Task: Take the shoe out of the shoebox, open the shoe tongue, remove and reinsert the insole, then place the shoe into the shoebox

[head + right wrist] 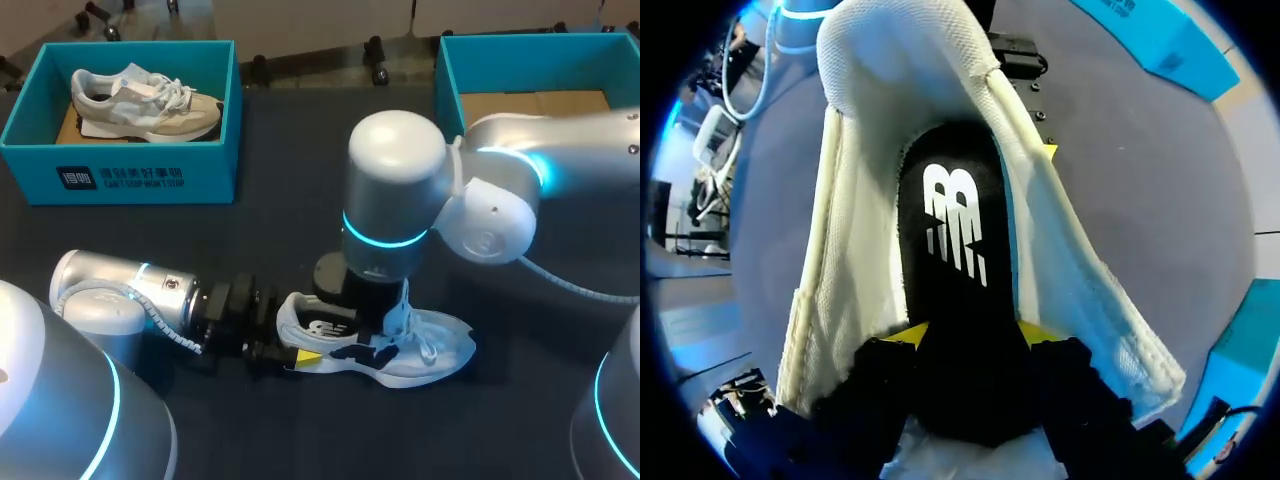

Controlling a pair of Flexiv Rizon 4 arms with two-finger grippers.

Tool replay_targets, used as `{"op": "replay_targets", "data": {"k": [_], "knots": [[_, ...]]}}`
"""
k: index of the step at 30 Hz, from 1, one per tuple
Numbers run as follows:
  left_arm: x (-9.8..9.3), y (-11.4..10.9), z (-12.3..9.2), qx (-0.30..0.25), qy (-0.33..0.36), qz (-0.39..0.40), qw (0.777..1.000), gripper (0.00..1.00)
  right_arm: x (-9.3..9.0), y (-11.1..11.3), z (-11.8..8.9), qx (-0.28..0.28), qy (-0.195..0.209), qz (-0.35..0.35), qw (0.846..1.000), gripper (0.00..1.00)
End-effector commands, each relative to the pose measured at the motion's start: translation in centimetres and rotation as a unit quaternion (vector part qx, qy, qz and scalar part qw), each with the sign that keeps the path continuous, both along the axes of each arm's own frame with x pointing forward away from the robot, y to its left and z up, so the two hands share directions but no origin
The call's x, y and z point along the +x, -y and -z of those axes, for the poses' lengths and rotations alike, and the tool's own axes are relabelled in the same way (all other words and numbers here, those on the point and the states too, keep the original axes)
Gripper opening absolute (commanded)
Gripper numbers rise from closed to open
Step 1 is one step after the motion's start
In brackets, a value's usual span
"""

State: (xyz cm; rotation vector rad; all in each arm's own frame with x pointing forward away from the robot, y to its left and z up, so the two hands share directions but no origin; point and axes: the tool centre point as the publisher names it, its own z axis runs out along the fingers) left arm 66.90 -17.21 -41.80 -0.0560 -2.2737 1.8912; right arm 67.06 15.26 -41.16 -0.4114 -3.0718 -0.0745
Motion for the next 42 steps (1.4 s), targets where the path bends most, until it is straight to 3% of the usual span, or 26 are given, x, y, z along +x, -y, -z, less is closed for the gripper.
{"op": "replay_targets", "data": {"k": [1,9,13,21,23,24,26,33,42], "knots": [[0.2,0.0,0.4,0.001,-0.001,0.0,1.0,0.0,0.0,-0.4,3.1,0.021,-0.052,-0.011,0.998,0.49],[0.2,0.0,0.4,0.001,-0.001,0.0,1.0,0.0,-1.8,-2.0,4.4,0.051,-0.121,-0.014,0.991,0.35],[0.2,0.0,0.4,0.001,-0.001,0.0,1.0,0.0,-2.8,-2.4,4.9,0.061,-0.123,-0.003,0.99,0.3],[0.2,0.0,0.4,0.001,-0.001,0.0,1.0,0.0,-4.5,-3.3,5.0,0.065,-0.118,0.009,0.991,0.31],[0.2,0.0,0.4,0.001,-0.001,0.0,1.0,0.0,-4.6,-3.4,5.0,0.067,-0.117,0.012,0.991,0.23],[0.2,0.0,0.4,0.001,-0.001,0.0,1.0,0.0,-4.6,-3.4,5.0,0.067,-0.117,0.012,0.991,0.06],[0.2,0.0,0.4,0.001,-0.001,0.0,1.0,0.0,-4.6,-3.6,4.9,0.066,-0.117,0.012,0.991,0.0],[0.2,0.0,0.4,0.001,-0.001,0.0,1.0,0.0,-5.2,-3.2,2.0,0.066,-0.074,0.02,0.995,0.0],[0.2,0.0,0.4,0.001,-0.001,0.0,1.0,0.0,-6.1,-2.6,-1.9,0.091,0.044,0.019,0.995,0.0]]}}
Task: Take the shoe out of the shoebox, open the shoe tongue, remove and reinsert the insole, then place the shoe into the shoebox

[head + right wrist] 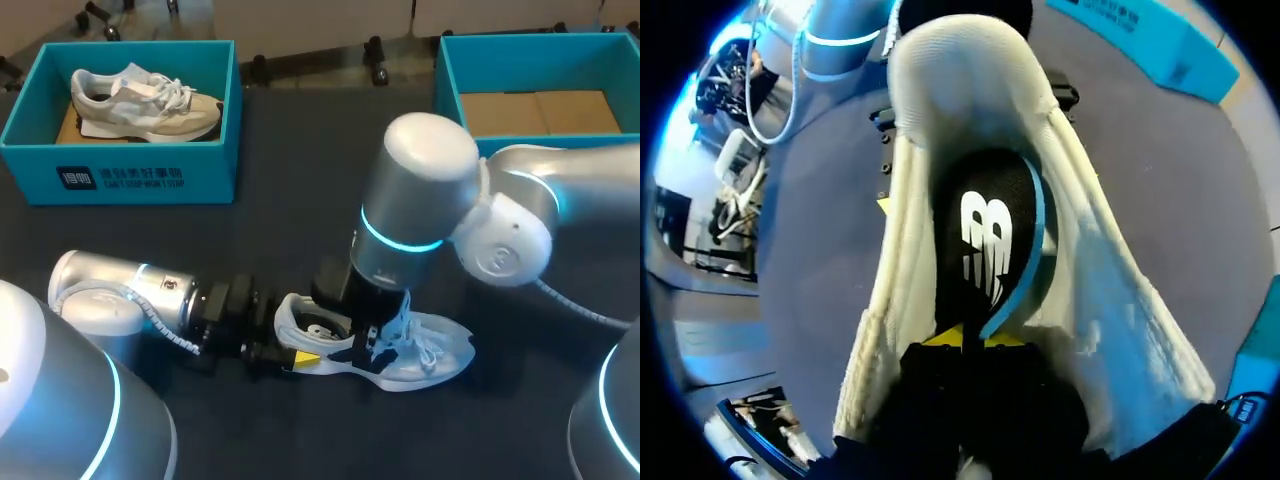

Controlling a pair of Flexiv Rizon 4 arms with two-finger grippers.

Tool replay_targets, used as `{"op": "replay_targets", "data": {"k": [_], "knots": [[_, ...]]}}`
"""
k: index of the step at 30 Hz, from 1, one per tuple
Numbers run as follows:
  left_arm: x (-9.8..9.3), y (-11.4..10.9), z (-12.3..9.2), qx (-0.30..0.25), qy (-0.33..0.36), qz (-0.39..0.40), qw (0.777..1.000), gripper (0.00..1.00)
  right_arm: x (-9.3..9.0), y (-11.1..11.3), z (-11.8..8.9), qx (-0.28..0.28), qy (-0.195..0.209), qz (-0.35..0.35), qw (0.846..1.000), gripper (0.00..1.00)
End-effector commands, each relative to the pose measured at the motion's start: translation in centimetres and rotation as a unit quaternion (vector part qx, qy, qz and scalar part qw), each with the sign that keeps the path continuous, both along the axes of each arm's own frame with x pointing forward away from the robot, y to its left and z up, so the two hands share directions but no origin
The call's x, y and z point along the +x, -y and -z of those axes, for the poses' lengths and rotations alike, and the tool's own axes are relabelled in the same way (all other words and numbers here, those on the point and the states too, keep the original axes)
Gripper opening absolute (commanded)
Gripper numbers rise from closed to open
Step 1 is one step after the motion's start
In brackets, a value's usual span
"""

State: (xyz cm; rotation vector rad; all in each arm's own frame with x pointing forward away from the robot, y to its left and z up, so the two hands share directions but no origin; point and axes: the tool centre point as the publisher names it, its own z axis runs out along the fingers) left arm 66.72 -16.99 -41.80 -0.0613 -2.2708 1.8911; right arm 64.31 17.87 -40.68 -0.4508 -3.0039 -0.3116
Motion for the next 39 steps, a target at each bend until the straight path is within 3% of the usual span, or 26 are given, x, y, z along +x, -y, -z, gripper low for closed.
{"op": "replay_targets", "data": {"k": [1,20,31,32,33,37,39], "knots": [[0.3,0.2,0.4,0.001,-0.001,-0.002,1.0,0.0,-3.4,0.1,-1.9,0.017,0.076,0.005,0.997,0.0],[0.3,0.2,0.4,0.001,-0.001,-0.002,1.0,0.0,-2.2,1.4,-4.0,0.066,0.209,0.01,0.976,0.0],[0.3,0.2,0.4,0.001,-0.001,-0.002,1.0,0.0,-1.1,1.4,-6.3,0.06,0.203,-0.017,0.977,0.0],[0.3,0.2,0.4,0.001,-0.001,-0.002,1.0,0.0,-0.8,1.3,-6.6,0.06,0.197,-0.024,0.978,0.02],[0.3,0.2,0.4,0.001,-0.001,-0.002,1.0,0.0,-0.6,1.2,-6.8,0.059,0.191,-0.026,0.979,0.26],[0.3,0.2,0.4,0.001,-0.001,-0.002,1.0,0.0,0.3,1.0,-7.6,0.058,0.175,-0.04,0.982,0.3],[0.3,0.2,0.4,0.001,-0.001,-0.002,1.0,0.0,0.6,0.8,-8.0,0.057,0.17,-0.046,0.983,0.44]]}}
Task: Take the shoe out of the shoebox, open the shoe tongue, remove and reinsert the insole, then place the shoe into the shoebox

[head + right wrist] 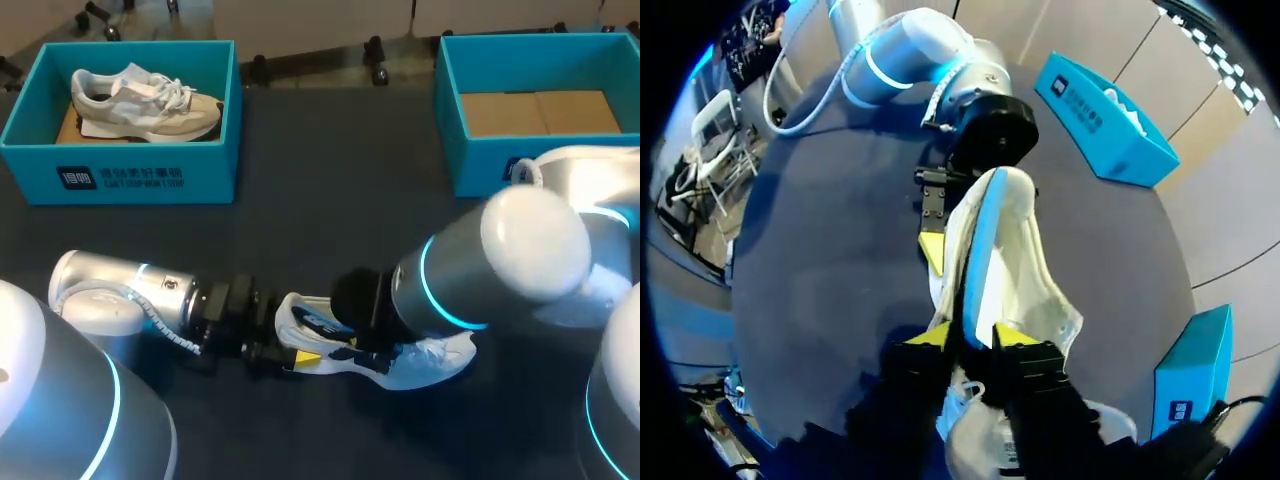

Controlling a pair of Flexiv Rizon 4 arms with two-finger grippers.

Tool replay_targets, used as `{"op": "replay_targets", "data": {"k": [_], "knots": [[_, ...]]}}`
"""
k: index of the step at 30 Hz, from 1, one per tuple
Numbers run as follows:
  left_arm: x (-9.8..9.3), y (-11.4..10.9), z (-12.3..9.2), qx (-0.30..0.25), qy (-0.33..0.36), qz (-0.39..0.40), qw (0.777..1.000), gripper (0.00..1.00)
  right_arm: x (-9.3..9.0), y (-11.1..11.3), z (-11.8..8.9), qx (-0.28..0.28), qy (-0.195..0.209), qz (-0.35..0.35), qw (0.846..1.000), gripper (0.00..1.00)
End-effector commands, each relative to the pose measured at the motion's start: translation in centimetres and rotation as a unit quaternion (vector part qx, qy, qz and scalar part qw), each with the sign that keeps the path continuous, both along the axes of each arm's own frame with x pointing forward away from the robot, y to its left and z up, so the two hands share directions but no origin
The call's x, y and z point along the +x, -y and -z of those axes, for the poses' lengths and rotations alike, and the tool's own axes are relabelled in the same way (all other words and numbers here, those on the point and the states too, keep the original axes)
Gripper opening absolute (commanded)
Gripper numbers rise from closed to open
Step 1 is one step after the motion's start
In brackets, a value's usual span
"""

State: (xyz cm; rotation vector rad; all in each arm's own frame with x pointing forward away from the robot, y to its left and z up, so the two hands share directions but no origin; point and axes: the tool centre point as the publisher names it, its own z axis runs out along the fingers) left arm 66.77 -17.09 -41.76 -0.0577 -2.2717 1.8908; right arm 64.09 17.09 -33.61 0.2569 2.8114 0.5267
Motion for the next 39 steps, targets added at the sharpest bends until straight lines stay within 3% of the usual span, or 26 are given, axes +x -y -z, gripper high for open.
{"op": "replay_targets", "data": {"k": [1,17,32,33,36,38,39], "knots": [[0.3,0.1,0.5,0.001,0.0,-0.001,1.0,0.0,0.9,0.0,-1.2,-0.005,-0.024,-0.016,1.0,0.46],[0.3,0.1,0.5,0.001,0.0,-0.001,1.0,0.0,0.8,-1.2,-2.8,0.01,-0.092,-0.038,0.995,0.47],[0.3,0.1,0.5,0.001,0.0,-0.001,1.0,0.0,1.2,-2.3,-3.0,0.015,-0.119,-0.043,0.992,0.42],[0.3,0.1,0.5,0.001,0.0,-0.001,1.0,0.0,1.2,-2.8,-2.3,0.027,-0.133,-0.045,0.99,0.3],[0.3,0.1,0.5,0.001,0.0,-0.001,1.0,0.0,1.2,-2.9,-2.1,0.03,-0.136,-0.045,0.989,0.19],[0.3,0.1,0.5,0.001,0.0,-0.001,1.0,0.0,1.2,-2.9,-2.1,0.031,-0.137,-0.044,0.989,0.0],[0.3,0.1,0.5,0.001,0.0,-0.001,1.0,0.0,1.2,-2.9,-2.1,0.032,-0.138,-0.044,0.989,0.0]]}}
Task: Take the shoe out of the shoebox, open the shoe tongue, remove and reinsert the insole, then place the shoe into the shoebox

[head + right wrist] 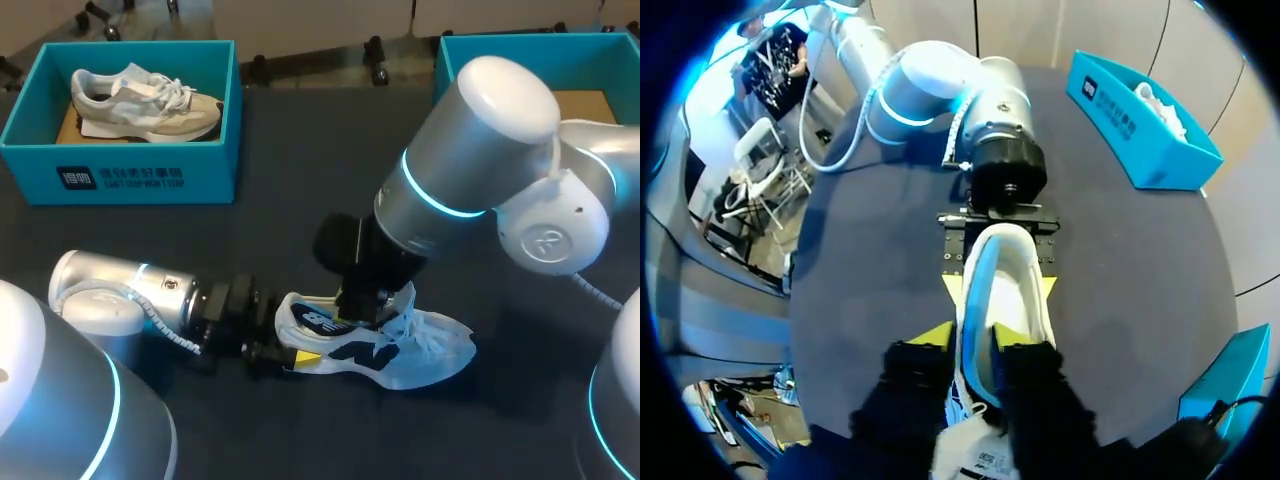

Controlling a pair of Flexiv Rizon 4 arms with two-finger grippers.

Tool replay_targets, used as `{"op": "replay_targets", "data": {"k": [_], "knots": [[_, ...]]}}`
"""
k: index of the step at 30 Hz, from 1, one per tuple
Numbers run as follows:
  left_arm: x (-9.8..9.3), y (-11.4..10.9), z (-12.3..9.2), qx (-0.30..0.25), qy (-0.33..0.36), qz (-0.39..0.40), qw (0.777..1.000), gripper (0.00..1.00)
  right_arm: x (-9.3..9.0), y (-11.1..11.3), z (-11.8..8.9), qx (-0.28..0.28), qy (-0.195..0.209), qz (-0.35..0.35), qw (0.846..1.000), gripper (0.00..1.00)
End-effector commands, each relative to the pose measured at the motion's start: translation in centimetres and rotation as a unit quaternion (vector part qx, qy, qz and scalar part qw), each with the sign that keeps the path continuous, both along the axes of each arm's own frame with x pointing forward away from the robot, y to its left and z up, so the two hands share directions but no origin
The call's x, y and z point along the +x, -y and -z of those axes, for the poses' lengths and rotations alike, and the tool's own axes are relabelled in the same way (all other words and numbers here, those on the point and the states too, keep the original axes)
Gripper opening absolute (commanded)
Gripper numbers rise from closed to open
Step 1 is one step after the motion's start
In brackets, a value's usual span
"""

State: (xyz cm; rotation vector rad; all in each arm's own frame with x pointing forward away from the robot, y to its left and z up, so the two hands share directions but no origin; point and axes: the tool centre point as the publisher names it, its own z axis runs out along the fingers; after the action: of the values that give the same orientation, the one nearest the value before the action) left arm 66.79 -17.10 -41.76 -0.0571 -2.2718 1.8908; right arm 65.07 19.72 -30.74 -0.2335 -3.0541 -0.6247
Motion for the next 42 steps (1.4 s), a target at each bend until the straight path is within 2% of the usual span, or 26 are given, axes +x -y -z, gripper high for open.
{"op": "replay_targets", "data": {"k": [1,7,19,28,29,30,32,42], "knots": [[0.3,0.1,0.5,0.001,0.0,-0.001,1.0,0.0,0.2,-0.3,0.7,0.005,-0.004,0.0,1.0,0.0],[0.3,0.1,0.5,0.001,0.0,-0.001,1.0,0.0,0.0,-0.4,0.1,0.0,-0.006,0.002,1.0,0.0],[0.3,0.1,0.5,0.001,0.0,-0.001,1.0,0.0,-1.2,0.3,-4.9,-0.052,0.003,0.024,0.998,0.0],[0.3,0.1,0.5,0.001,0.0,-0.001,1.0,0.0,-2.0,-1.0,-6.4,-0.081,0.026,0.035,0.996,0.0],[0.3,0.1,0.5,0.001,0.0,-0.001,1.0,0.0,-2.0,-1.3,-6.3,-0.083,0.025,0.035,0.996,0.03],[0.3,0.1,0.5,0.001,0.0,-0.001,1.0,0.0,-2.1,-1.6,-6.1,-0.084,0.026,0.033,0.996,0.2],[0.3,0.1,0.5,0.001,0.0,-0.001,1.0,0.0,-2.2,-2.0,-5.9,-0.085,0.026,0.032,0.995,0.32],[0.3,0.1,0.5,0.001,0.0,-0.001,1.0,0.0,-2.7,-2.7,-4.5,-0.085,0.039,0.031,0.995,0.36]]}}
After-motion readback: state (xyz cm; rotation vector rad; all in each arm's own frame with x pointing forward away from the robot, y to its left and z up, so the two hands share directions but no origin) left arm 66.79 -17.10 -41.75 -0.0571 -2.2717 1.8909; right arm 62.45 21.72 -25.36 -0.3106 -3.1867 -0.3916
